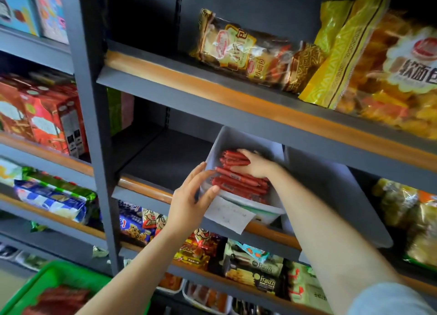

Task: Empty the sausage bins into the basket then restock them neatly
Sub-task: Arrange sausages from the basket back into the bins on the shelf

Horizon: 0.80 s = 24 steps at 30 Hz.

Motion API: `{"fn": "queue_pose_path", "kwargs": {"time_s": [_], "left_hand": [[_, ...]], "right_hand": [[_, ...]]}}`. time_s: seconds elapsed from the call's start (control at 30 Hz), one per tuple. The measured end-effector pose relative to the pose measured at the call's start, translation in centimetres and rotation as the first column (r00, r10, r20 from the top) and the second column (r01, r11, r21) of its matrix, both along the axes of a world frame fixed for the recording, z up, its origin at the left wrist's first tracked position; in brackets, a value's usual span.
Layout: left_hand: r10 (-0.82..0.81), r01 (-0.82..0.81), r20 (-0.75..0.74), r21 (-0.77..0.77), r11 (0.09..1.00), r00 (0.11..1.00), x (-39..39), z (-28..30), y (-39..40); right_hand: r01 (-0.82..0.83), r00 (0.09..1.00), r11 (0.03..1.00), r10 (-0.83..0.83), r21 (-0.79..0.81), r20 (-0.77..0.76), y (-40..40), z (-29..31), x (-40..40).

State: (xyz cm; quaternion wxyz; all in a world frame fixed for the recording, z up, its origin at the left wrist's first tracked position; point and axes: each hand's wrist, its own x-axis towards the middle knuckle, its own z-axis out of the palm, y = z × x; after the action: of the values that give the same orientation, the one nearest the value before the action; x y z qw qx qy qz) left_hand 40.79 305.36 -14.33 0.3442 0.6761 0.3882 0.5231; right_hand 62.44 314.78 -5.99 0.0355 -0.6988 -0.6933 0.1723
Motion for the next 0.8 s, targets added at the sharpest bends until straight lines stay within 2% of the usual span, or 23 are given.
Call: {"fn": "queue_pose_path", "kwargs": {"time_s": [0.13, 0.2, 0.27, 0.33, 0.4, 0.5, 0.57, 0.63, 0.67, 0.73, 0.8], "left_hand": [[0.016, -0.015, -0.019, 0.006, 1.0, 1.0, 0.0, -0.3, 0.1], [0.021, -0.021, -0.033, 0.007, 1.0, 0.999, -0.1, -0.3, 0.2], [0.004, -0.005, -0.044, -0.01, 1.0, 0.999, -0.3, 0.2, 0.1], [-0.007, 0.006, -0.073, -0.006, 1.0, 0.997, -0.5, 0.7, -0.1], [0.091, -0.086, -0.102, 0.053, 0.995, 0.991, -1.3, 1.3, -0.5], [0.33, -0.328, -0.006, 0.086, 0.941, 0.944, -4.6, 0.8, -1.4], [0.447, -0.448, -0.012, -0.011, 0.894, 0.894, -7.9, -2.1, -2.0], [0.502, -0.525, -0.16, -0.174, 0.833, 0.85, -11.5, -7.3, -3.0], [0.479, -0.541, -0.266, -0.271, 0.796, 0.837, -13.4, -10.6, -3.9], [0.398, -0.571, -0.426, -0.445, 0.69, 0.813, -16.8, -17.1, -6.0], [0.329, -0.604, -0.516, -0.575, 0.551, 0.791, -20.1, -23.3, -9.3]], "right_hand": [[0.078, 0.991, 0.996, -0.074, 0.031, -0.113, 0.3, 0.4, -0.2], [0.111, 0.976, 0.987, -0.086, 0.118, -0.199, -0.2, 1.3, -0.7], [0.153, 0.933, 0.962, -0.066, 0.225, -0.354, -1.9, 2.6, -1.9], [0.145, 0.863, 0.959, -0.003, 0.242, -0.505, -4.6, 3.7, -3.7], [0.066, 0.802, 0.976, 0.072, 0.208, -0.593, -7.7, 4.1, -5.6], [-0.082, 0.701, 0.98, 0.187, 0.182, -0.688, -11.3, 3.7, -9.1], [-0.165, 0.648, 0.98, 0.193, 0.111, -0.737, -12.4, 2.0, -12.0], [-0.25, 0.611, 0.968, 0.17, 0.015, -0.773, -12.8, -1.6, -15.5], [-0.281, 0.614, 0.959, 0.144, -0.045, -0.776, -12.7, -4.3, -17.3], [-0.325, 0.663, 0.928, 0.085, -0.183, -0.744, -12.2, -11.0, -20.8], [-0.338, 0.757, 0.877, 0.038, -0.342, -0.652, -12.4, -20.4, -23.6]]}}
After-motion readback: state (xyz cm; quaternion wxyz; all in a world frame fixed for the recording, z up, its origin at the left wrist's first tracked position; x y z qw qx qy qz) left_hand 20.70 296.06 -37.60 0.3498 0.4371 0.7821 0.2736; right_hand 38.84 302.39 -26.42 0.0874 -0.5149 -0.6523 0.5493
